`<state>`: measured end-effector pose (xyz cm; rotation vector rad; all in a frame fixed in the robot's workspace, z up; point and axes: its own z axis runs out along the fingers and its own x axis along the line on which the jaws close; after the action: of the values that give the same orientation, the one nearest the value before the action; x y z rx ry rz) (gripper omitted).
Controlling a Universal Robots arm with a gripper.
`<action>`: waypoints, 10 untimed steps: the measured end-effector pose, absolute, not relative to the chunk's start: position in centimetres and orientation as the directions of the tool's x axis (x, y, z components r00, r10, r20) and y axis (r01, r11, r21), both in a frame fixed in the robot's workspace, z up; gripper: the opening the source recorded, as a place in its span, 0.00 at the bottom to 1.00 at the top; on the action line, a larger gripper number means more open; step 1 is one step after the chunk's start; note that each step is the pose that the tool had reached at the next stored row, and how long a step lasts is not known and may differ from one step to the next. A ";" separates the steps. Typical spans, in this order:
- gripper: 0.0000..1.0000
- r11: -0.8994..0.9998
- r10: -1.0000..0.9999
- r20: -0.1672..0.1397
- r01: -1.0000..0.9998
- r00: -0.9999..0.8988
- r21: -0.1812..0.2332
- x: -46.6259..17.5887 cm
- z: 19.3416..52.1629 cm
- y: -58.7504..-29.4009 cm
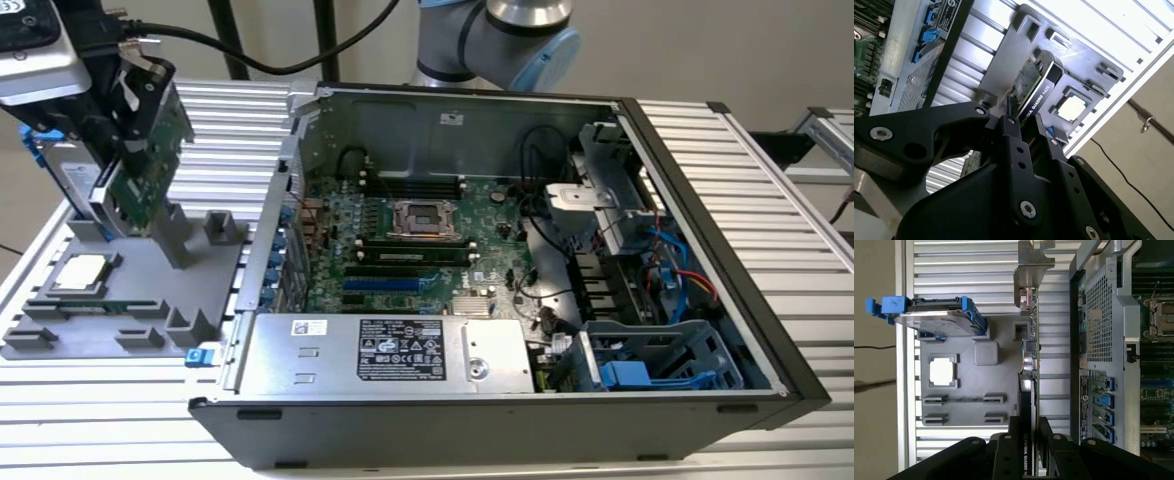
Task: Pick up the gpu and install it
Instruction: 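Pick up the gpu and move the gpu toward the slot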
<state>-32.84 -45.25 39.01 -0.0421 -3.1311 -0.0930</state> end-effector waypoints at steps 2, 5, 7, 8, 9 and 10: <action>0.00 0.998 0.027 0.010 0.027 -1.000 0.060 -32.8 39.1 -45.2; 0.00 0.998 0.027 0.010 0.027 -1.000 0.061 -32.8 39.2 -45.3; 0.00 0.998 0.027 0.010 0.027 -1.000 0.062 -32.9 39.2 -45.3; 0.00 0.998 0.027 0.010 0.027 -1.000 0.062 -32.9 39.3 -45.3; 0.00 0.998 0.027 0.010 0.027 -1.000 0.063 -32.9 39.3 -45.3; 0.00 0.998 0.027 0.010 0.027 -1.000 0.063 -32.9 39.4 -45.3</action>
<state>-32.86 -45.25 39.36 -0.0424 -3.1308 -0.0991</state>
